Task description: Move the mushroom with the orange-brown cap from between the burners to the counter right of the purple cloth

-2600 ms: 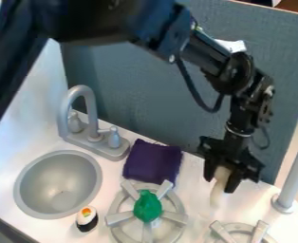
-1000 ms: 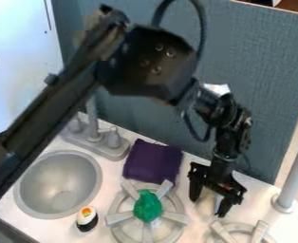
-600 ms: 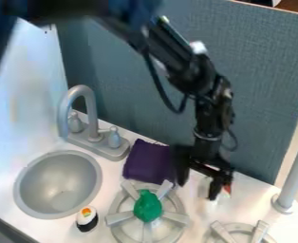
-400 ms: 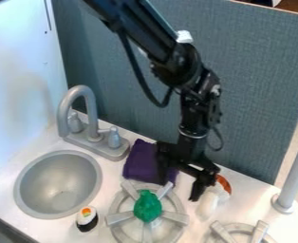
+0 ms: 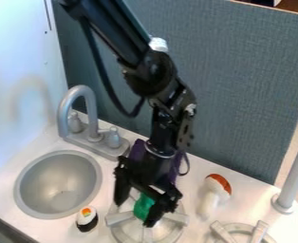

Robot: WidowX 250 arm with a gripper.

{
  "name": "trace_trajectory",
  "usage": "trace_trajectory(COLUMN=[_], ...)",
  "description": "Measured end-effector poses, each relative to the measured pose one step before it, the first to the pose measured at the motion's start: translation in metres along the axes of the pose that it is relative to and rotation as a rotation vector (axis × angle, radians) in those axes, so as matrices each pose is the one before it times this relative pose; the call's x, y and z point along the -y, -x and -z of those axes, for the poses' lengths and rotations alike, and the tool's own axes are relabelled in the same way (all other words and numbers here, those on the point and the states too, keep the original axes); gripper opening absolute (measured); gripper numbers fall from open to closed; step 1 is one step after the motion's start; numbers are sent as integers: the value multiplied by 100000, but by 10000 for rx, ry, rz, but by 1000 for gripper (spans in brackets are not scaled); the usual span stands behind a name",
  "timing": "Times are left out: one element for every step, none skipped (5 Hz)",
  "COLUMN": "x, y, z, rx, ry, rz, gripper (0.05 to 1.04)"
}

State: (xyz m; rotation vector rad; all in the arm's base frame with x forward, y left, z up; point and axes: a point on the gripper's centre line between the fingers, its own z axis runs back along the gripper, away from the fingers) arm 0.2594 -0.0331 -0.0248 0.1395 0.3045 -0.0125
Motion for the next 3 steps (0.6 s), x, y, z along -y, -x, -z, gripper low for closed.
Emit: trace_trajectory(x=[-4325,-2501,-3018], y=[1396,636,90], z=[1730,976,-340], rx=[-544,-125,593], ry=[-80,-382,206], rz=[-499,-24,28], gripper=[1001,1001,1001])
